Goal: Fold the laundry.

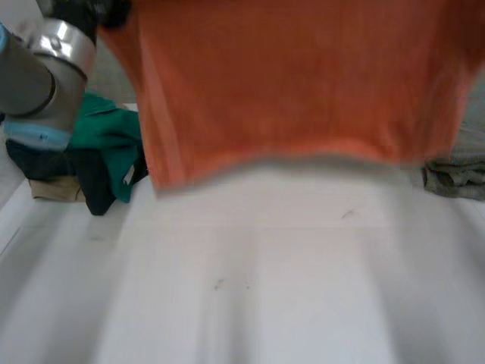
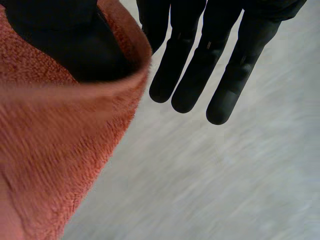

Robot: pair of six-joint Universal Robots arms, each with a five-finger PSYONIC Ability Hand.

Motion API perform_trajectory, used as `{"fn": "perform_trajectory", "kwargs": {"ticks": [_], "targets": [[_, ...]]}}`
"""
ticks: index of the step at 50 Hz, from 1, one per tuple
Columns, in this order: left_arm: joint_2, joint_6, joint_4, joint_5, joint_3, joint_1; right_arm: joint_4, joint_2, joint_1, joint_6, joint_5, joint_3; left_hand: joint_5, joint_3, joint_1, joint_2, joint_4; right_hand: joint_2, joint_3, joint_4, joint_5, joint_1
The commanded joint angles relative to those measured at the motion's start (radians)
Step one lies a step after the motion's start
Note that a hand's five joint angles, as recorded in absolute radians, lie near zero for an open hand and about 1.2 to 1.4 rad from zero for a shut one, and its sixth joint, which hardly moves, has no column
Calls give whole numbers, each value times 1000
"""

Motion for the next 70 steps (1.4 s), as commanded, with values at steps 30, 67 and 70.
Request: {"fn": "perform_trajectory", "kwargs": {"ticks": [30, 67, 70], "targets": [[387, 333, -329, 38, -1102, 35, 358, -192, -74, -288, -168, 1013, 244, 203, 248, 199, 196, 222, 211, 199, 216, 274], [-85, 463, -340, -158, -488, -72, -40, 188, -89, -393, -193, 589, 244, 203, 248, 199, 196, 222, 211, 199, 216, 274], [-113, 463, -335, -161, -445, -70, -41, 263, -80, -394, -191, 518, 244, 203, 248, 199, 196, 222, 211, 199, 216, 274]]}}
